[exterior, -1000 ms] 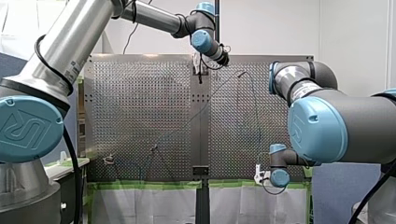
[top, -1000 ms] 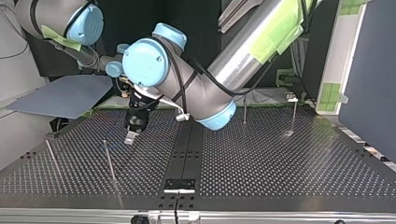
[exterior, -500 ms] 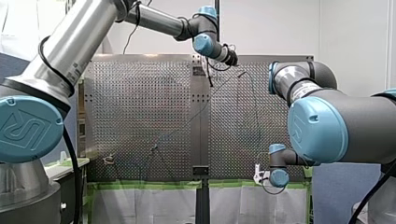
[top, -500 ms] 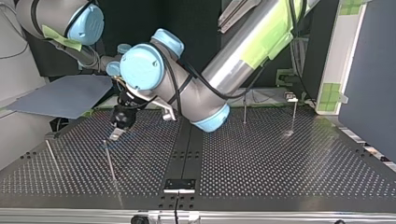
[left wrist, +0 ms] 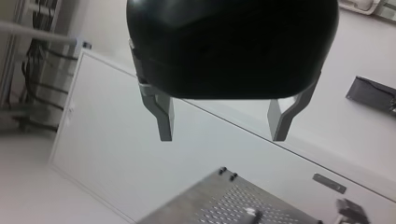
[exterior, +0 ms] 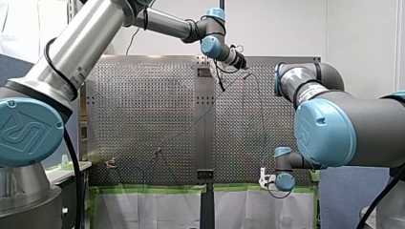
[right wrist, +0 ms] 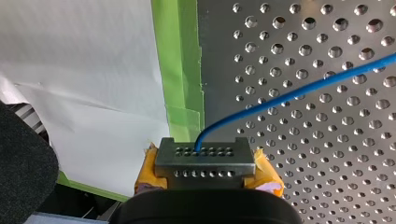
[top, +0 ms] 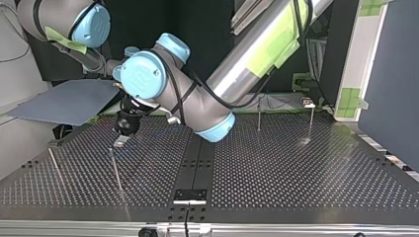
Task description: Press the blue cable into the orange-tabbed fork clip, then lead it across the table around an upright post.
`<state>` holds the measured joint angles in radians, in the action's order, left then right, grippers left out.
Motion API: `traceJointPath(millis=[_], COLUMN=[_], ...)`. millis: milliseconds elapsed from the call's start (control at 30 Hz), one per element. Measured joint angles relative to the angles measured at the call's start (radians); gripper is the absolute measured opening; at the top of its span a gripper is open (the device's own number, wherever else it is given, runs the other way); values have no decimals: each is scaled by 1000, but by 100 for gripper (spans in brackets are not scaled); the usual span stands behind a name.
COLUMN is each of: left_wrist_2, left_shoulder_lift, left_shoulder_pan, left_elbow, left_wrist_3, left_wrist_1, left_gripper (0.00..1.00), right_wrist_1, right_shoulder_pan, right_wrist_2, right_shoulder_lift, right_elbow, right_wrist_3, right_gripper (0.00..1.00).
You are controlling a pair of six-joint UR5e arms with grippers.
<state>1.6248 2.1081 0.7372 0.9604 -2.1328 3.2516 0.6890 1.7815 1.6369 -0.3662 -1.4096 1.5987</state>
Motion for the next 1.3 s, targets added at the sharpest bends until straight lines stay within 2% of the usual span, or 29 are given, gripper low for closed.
traceJointPath(millis=[133,367,800,1100,1300], left_wrist_2=[7,26,148,191,237], left_shoulder_lift=[33,63,73,153,171], left_shoulder_pan=[5,-2,-29,-31,-36], left_elbow=[-2,-6,-43,-124,-186], left_wrist_3=[-30,-38,-51,-65,-43], left_wrist_1=[16,16,-2,-3,-17], left_gripper=[100,100,100,100,100], right_wrist_1=[0,0,-1,-1,-1], right_shoulder_pan=[0,1,5,4,5], right_wrist_2=[0,0,0,0,-4], right_shoulder_lift=[0,0,0,0,0], right_elbow=[0,0,0,0,0], right_wrist_3=[0,0,1,5,6], right_gripper=[1,1,1,1,1])
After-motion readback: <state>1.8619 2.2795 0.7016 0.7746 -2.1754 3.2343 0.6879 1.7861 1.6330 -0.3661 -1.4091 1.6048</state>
